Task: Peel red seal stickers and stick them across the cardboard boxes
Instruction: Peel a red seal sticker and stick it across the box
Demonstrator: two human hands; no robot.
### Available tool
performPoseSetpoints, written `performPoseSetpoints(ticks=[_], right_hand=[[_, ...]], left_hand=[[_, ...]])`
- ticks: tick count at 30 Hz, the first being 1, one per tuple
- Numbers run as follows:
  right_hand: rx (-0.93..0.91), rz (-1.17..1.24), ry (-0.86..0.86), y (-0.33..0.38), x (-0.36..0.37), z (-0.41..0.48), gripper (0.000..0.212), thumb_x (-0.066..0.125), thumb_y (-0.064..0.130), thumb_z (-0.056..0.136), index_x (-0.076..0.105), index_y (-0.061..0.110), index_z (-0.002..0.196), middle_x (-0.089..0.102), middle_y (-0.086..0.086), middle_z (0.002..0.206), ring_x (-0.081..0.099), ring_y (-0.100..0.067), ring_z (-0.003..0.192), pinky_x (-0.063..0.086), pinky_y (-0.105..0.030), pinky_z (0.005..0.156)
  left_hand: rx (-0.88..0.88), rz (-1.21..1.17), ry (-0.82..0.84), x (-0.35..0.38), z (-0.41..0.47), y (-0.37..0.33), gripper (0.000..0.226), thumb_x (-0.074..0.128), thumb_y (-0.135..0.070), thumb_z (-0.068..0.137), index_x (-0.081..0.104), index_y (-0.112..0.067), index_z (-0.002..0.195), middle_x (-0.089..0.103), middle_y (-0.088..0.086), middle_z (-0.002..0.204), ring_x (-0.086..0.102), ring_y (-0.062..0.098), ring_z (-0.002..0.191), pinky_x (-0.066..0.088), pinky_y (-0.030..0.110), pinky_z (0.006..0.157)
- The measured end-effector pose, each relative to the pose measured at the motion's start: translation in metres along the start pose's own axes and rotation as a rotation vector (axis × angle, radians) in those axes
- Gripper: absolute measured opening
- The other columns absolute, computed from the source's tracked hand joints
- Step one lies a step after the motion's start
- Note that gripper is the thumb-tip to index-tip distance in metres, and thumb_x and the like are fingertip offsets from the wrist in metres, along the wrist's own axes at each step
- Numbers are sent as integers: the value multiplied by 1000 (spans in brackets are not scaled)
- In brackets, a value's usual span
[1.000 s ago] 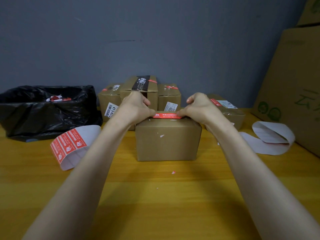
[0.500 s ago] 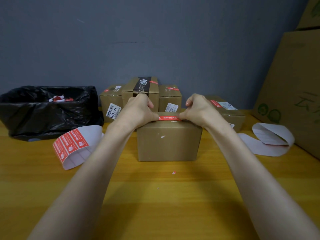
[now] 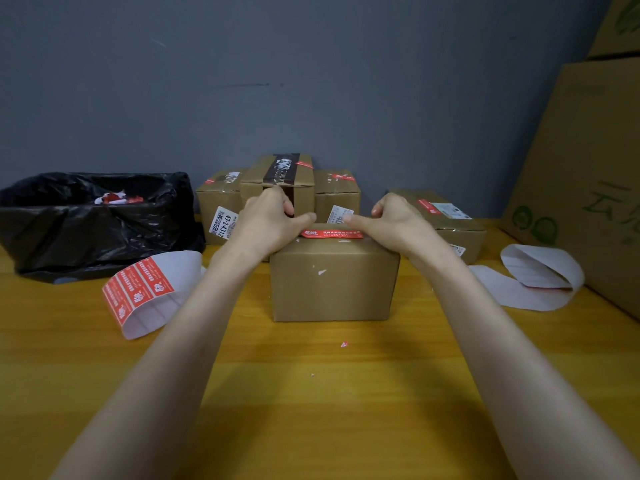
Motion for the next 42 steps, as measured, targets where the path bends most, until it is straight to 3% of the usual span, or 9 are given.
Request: performPoseSetpoints(ticks=[7,11,14,19,24,28,32,38,42], right_hand=[[16,-100,-26,1,11,3,67,65,49,81,41,9,129,51,-7,127,49,-25,116,38,-30,73],[21,2,48,-1,6,2,48,63,37,87,44,11,123,46,-2,109,44,-15,95,31,-22,54],[16,48,66,-3,2,2,40,61,29,90,46,12,122,43,0,103,41,-13,93,29,-18,53],[33,80,105,-2,1,-1,45,65,45,82,48,12,108,52,3,92,48,-10,78,37,-23,58],[15,-62,58,3,8,-2,84,68,57,72,39,6,133,48,-8,132,48,-23,117,35,-29,72],[16,-66,105,2,8,0,79,70,49,77,37,6,135,47,-8,133,49,-22,114,35,-28,73],[7,-47,141,-1,2,2,62,68,37,83,42,8,130,46,-3,115,42,-15,95,35,-27,75],[24,56,161,-8,-2,8,53,70,24,82,46,11,127,48,-5,123,42,-16,103,38,-30,86],[43,146,187,-12,-1,10,36,73,20,79,50,15,107,51,-5,108,50,-23,108,43,-37,93]], left_hand=[[-53,71,70,9,0,-1,44,69,-50,75,49,-15,94,55,4,111,51,24,104,44,36,80],[-81,-57,96,8,3,6,31,69,-32,83,48,-13,96,55,6,115,51,20,106,40,32,79],[-89,-127,128,7,4,8,28,69,-28,84,48,-13,96,57,7,102,55,24,105,44,33,82],[-91,-157,181,5,3,8,46,67,-49,78,49,-13,99,59,6,105,56,21,102,46,35,84],[-71,9,162,9,-2,0,53,70,-54,73,47,-16,101,51,0,107,48,18,96,38,30,70],[-69,3,196,11,-1,0,49,71,-48,75,47,-15,102,49,1,109,48,19,100,38,31,74],[-75,-70,264,7,2,3,41,73,-36,78,48,-14,103,53,2,102,50,18,97,42,30,82],[-80,-177,311,2,4,7,32,74,-23,79,51,-13,100,52,-3,80,51,14,84,38,19,63],[-91,-255,357,-3,3,14,20,70,-11,81,52,-16,86,57,-1,79,54,16,94,42,28,85]])
Point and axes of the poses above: each hand's wrist, its own z-axis towards the middle knuckle, its own x-axis out of the palm, y = z × x, the point moved 4 cm from there along z, towards the middle knuckle
